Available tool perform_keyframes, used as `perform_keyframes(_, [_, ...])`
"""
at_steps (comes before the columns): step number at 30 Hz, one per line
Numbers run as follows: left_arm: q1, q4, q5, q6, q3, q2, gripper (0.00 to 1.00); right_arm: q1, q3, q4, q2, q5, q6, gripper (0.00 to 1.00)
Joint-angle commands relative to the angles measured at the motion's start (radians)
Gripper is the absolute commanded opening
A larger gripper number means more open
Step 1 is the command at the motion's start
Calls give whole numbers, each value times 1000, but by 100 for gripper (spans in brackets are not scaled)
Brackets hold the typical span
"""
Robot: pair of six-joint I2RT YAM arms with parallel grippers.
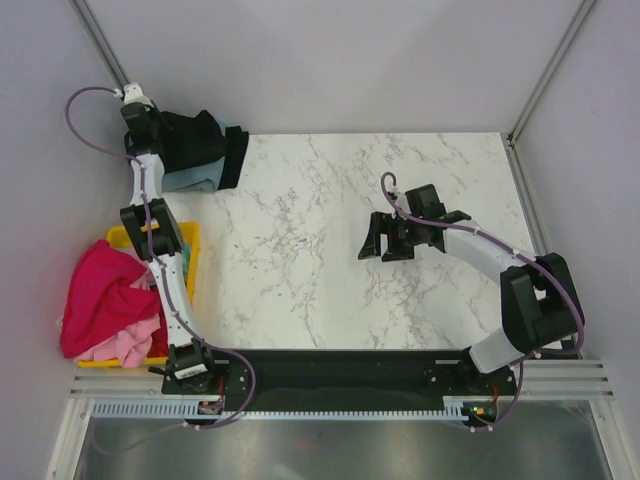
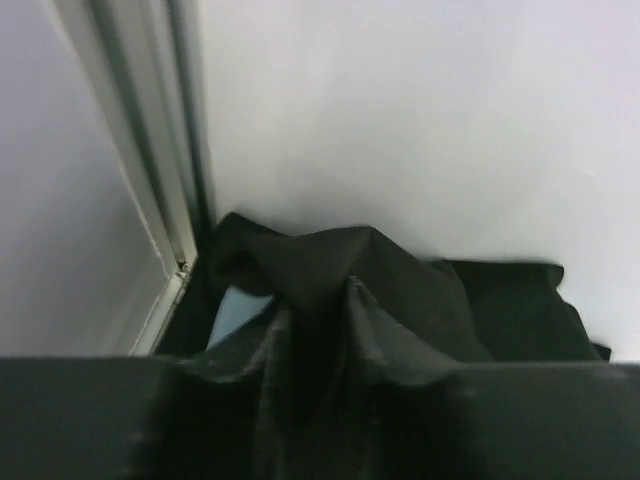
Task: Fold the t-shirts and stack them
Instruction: Neatly place the folded tshirt to the corner
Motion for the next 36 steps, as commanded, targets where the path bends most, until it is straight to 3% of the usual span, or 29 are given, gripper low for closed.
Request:
perform_keyframes(1, [36,121,-63,-27,34,8,35,3,55,5,25,8,-17,88])
perform_keyframes(2, [38,107,-49,-21,29,0,52,3,57,10,29,8,-17,88])
perform_keyframes(4, [38,95,-26,-13,0,-27,69,3,52,16,34,4,-16,88])
perform_keyframes(5, [36,87,-6,-13,-17,-67,90,3,49,24,34,1,-11,88])
perform_keyframes(6, [36,86,-5,-15,-59,-98,99,3,46,27,29,-3,-7,88])
perform_keyframes(14, [18,-40,-12,-82,-286,-412,100,7,-18,39,-90,-15,9,88])
perform_keyframes(23, [-123,-75,-51,128,-711,-719,96,9,-91,76,-165,-35,10,89])
perform_keyframes(28, [-226,-213,-75,211,-651,-641,95,9,-97,76,-196,-41,6,88])
perform_keyframes(33, [-331,-400,-233,284,-462,-465,94,11,-98,73,-225,-33,0,88])
perform_keyframes(34, [-338,-423,-244,291,-433,-439,87,9,-98,73,-228,-30,-2,89])
perform_keyframes(36, [-359,-471,-314,301,-368,-382,86,9,-100,71,-236,-30,-3,89])
